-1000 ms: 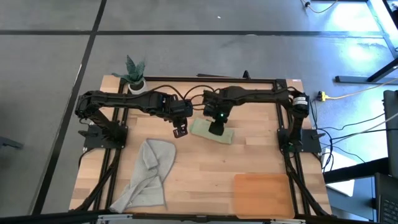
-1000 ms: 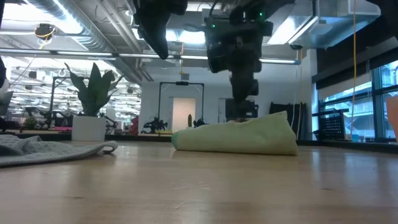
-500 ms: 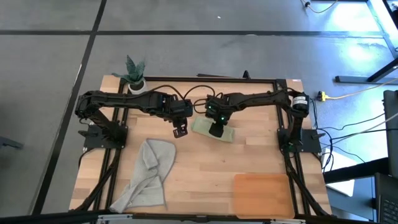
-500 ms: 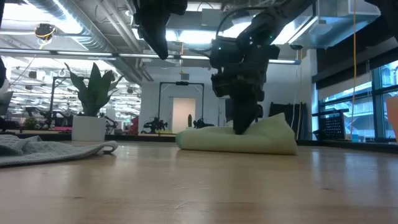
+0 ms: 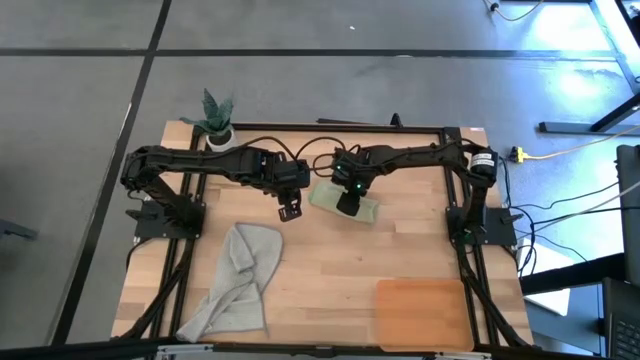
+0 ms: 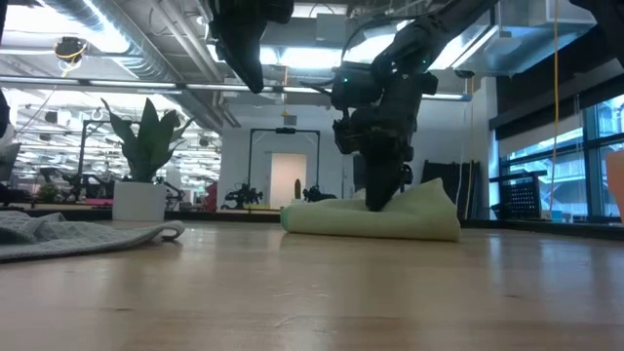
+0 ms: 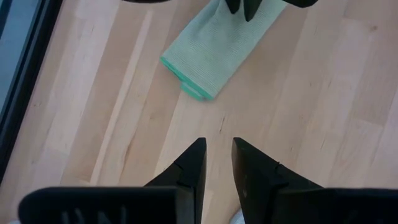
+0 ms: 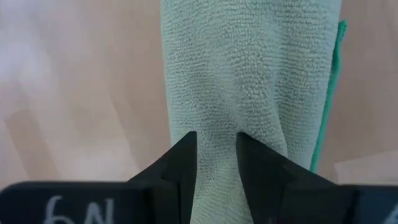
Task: Roll microfiber towels into tight, uniform cylinder then place into a basket
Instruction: Roll the green microfiber cloth, then put the green microfiber cloth into the orange bin
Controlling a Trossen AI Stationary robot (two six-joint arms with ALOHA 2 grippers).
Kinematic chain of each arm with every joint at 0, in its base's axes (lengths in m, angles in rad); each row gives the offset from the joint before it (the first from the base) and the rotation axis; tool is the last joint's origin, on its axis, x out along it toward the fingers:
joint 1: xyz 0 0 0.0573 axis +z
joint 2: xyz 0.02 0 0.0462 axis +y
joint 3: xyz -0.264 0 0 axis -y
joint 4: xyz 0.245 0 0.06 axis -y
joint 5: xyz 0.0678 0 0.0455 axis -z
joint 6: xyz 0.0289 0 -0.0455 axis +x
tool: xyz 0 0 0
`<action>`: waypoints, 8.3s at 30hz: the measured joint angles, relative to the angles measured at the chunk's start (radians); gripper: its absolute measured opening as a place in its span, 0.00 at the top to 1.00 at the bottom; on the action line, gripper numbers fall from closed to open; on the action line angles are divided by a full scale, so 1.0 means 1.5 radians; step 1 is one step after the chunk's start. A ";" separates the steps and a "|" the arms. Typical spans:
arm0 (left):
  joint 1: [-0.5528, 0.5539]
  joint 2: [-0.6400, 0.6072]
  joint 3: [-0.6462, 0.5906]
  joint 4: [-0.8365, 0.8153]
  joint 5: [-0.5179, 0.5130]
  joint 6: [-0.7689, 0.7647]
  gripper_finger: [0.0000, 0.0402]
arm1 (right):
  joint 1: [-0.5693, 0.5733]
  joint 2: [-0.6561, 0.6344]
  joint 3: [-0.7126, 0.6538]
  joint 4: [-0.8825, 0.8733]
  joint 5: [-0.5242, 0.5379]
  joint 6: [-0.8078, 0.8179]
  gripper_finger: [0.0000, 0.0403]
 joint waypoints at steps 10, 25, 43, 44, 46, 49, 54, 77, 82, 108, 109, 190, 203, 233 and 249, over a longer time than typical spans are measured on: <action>0.000 0.000 0.000 0.000 0.000 -0.001 0.83 | 0.000 0.000 -0.020 0.031 0.020 0.000 0.72; -0.002 0.000 0.000 -0.001 0.000 -0.003 0.83 | 0.004 -0.020 0.013 0.026 0.020 0.015 0.72; -0.011 -0.079 -0.001 -0.022 0.001 -0.005 0.83 | 0.003 -0.143 0.064 -0.071 0.072 -0.033 0.72; -0.010 -0.091 -0.001 -0.022 0.001 -0.008 0.83 | 0.003 -0.150 0.065 -0.073 0.072 -0.037 0.72; -0.011 -0.111 0.000 -0.018 -0.003 -0.017 0.83 | 0.003 -0.160 0.065 -0.073 0.075 -0.040 0.72; -0.018 -0.144 -0.009 0.012 -0.012 -0.022 0.83 | 0.003 -0.173 0.065 -0.077 0.077 -0.049 0.72; -0.038 -0.217 -0.110 0.183 -0.020 -0.006 0.83 | 0.004 -0.186 0.065 -0.078 0.074 -0.074 0.72; -0.061 -0.281 -0.276 0.290 0.020 0.054 0.83 | 0.011 -0.198 0.065 -0.091 0.057 -0.106 0.72; -0.061 -0.279 -0.276 0.292 0.016 0.054 0.83 | 0.011 -0.198 0.065 -0.088 0.057 -0.105 0.72; -0.061 -0.279 -0.276 0.292 0.014 0.054 0.83 | 0.011 -0.197 0.065 -0.078 0.057 -0.107 0.72; -0.061 -0.279 -0.276 0.292 0.014 0.054 0.83 | 0.011 -0.197 0.065 -0.072 0.057 -0.107 0.72; -0.061 -0.279 -0.276 0.292 0.014 0.053 0.83 | 0.023 -0.197 0.065 0.014 0.001 -0.128 0.02; -0.061 -0.279 -0.275 0.295 0.014 0.053 0.83 | 0.014 -0.135 0.064 0.012 0.035 -0.069 0.02; -0.061 -0.279 -0.275 0.294 0.014 0.053 0.83 | 0.026 -0.015 0.107 -0.170 0.187 0.031 0.02; -0.061 -0.279 -0.275 0.294 0.014 0.053 0.83 | 0.042 -0.015 0.142 -0.123 0.199 0.015 0.01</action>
